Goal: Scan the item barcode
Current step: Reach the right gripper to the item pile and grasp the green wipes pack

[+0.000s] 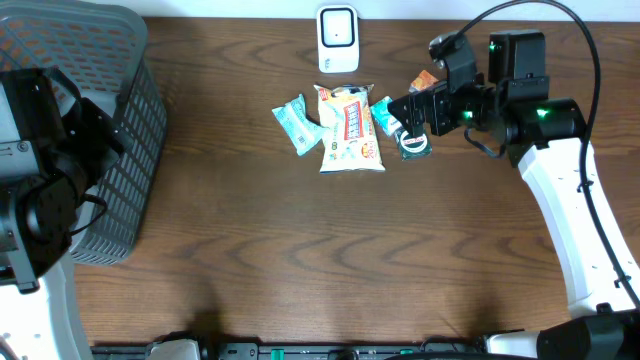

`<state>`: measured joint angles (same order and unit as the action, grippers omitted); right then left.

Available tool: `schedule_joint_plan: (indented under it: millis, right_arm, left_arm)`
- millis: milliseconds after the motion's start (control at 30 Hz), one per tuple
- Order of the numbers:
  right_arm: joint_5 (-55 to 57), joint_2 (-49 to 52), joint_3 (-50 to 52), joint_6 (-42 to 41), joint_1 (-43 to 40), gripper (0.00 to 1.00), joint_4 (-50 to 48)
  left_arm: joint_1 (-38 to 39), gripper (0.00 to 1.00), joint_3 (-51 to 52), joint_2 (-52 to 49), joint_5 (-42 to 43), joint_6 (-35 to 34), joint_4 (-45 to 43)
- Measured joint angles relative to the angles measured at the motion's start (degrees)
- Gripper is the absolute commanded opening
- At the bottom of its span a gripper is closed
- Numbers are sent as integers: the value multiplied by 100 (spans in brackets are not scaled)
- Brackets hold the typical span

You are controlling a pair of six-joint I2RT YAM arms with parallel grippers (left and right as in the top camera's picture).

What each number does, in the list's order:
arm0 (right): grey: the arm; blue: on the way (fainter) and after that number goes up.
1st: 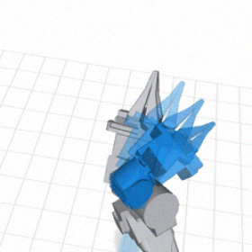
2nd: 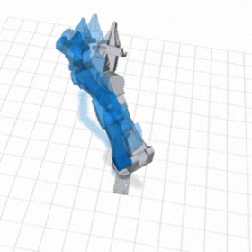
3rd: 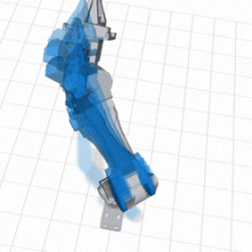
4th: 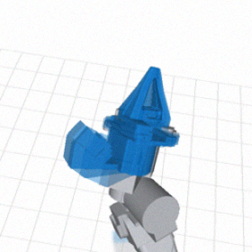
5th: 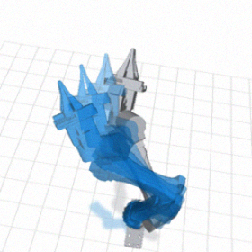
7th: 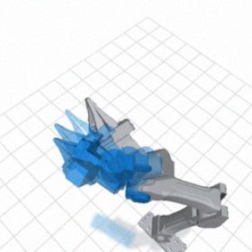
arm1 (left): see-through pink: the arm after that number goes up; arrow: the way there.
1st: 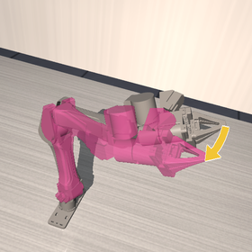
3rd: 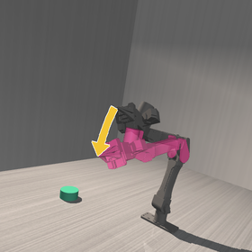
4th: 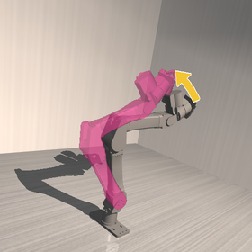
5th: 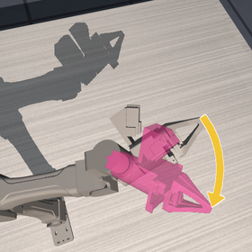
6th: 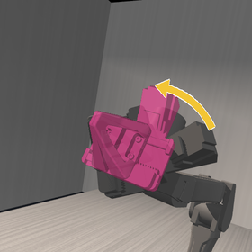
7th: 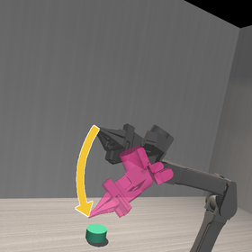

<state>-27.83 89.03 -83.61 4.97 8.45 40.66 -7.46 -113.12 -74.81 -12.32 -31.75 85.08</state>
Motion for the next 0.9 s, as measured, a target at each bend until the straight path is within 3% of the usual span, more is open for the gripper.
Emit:
schedule_joint_plan:
  millis: [333,600,900]
  right_arm:
    - [656,160,-7,-186,612,99,-144]
    - [1589,1480,-264,-306,791,99,494]
    - [1788,2806,-2793,-4,787,99,2509]
  left_arm:
    - [0,98,0,2,0,0,2]
    - [2,98,0,2,0,0,2]
    - [2,98,0,2,0,0,2]
